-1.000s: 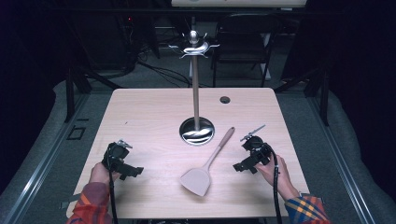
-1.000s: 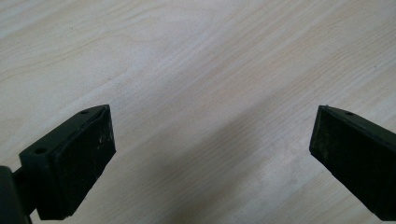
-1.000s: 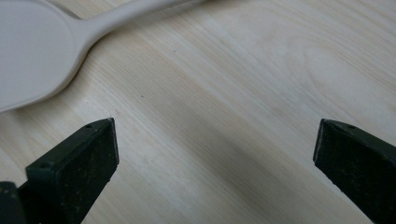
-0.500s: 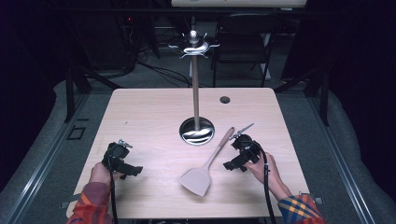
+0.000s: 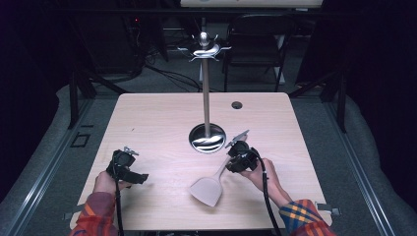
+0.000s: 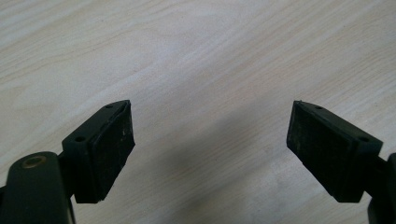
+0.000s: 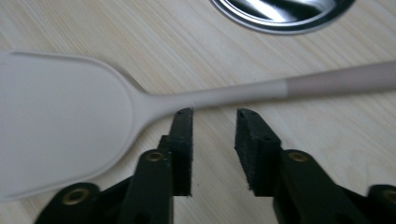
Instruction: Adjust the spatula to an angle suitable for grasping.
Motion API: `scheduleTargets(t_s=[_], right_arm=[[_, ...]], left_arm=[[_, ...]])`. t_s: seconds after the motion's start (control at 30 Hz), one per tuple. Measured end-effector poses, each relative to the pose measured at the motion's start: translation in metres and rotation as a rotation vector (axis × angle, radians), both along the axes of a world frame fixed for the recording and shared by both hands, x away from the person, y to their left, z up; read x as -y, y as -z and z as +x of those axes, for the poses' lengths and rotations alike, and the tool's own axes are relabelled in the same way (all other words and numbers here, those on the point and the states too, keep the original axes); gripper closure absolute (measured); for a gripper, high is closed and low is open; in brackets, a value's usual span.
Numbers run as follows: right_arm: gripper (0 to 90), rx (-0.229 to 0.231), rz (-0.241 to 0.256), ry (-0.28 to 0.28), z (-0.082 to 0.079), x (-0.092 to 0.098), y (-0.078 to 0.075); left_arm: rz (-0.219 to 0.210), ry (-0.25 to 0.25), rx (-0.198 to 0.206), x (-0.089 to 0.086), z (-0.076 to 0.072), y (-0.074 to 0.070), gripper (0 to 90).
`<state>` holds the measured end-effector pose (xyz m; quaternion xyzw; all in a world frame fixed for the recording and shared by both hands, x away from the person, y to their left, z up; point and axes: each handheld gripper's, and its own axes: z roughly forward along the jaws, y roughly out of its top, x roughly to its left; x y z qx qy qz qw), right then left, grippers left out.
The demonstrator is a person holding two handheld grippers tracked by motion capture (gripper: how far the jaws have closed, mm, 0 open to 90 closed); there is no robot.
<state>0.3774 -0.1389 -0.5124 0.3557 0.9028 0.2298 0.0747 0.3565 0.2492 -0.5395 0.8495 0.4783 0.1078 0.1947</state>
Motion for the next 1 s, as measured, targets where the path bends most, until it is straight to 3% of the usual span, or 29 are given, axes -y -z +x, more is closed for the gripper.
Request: scheduleTargets(t_s=[0.27,0.43,0.67,1.0], right_arm=[[83.8,0.007,0.000,-0.070,0.004,-0.031,0.009],[89.9,0.009,-0.046,-0.105,0.002,-0.053,0.021],[90.0,0.000,-0.097,-0.123,0.001,-0.059,0.030],[90.0,0.014,-0.114,-0.125,0.002,-0.060,0.033]], left_arm=[[0.002,-0.006,0.004,-0.001,-0.001,0.000,14.9],[0.001,-0.012,0.006,-0.003,-0.002,0.000,15.1],[0.003,-0.009,0.007,-0.003,-0.002,0.000,15.2],[0.016,-0.018,0.015,-0.002,-0.002,-0.001,15.0]])
